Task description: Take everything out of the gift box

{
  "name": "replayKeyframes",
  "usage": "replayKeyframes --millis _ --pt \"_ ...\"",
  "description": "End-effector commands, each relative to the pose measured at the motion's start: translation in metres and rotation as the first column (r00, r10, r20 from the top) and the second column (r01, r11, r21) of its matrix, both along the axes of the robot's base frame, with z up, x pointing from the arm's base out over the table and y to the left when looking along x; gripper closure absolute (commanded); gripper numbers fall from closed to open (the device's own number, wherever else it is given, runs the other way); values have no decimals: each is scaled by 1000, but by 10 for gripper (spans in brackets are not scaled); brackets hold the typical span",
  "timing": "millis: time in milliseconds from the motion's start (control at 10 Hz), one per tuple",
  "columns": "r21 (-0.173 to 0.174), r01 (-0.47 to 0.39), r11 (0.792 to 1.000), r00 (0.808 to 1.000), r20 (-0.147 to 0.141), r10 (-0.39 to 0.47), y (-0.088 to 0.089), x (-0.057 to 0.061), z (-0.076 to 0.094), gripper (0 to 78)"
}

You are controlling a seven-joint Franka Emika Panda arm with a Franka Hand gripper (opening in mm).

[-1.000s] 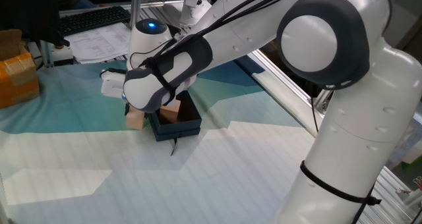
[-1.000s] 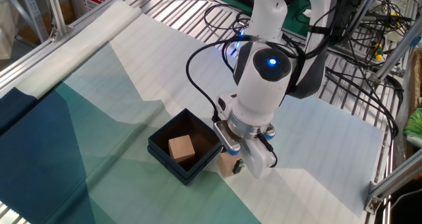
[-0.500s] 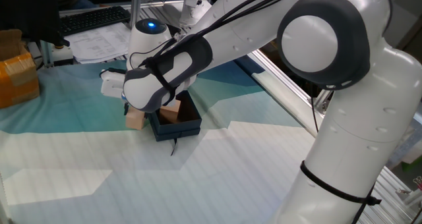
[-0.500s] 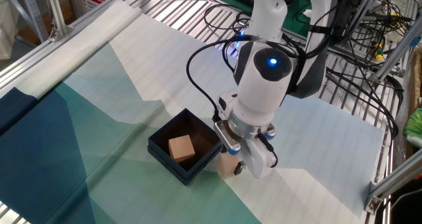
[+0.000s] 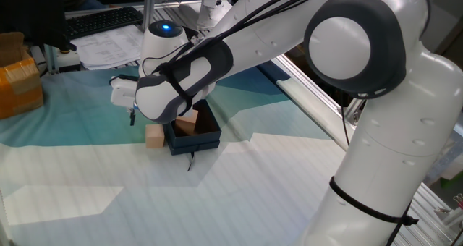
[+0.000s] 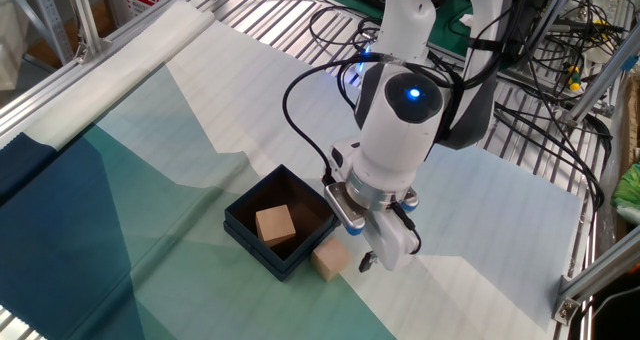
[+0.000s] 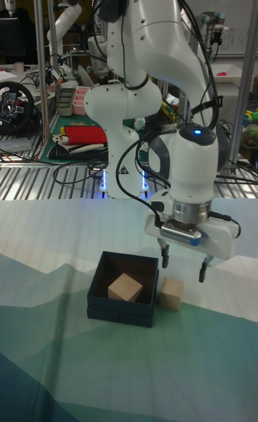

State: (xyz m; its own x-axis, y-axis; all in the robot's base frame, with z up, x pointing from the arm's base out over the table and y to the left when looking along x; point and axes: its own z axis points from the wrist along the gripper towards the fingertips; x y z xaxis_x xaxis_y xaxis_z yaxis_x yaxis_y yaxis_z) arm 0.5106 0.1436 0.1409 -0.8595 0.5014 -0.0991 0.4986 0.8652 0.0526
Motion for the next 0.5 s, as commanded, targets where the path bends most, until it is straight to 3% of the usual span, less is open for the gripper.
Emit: replayKeyframes --millis 100,500 --pt "-8 3 1000 1000 -10 -3 4 -1 10 1" --pt "-8 7 1000 1000 -15 -7 5 -1 23 1"
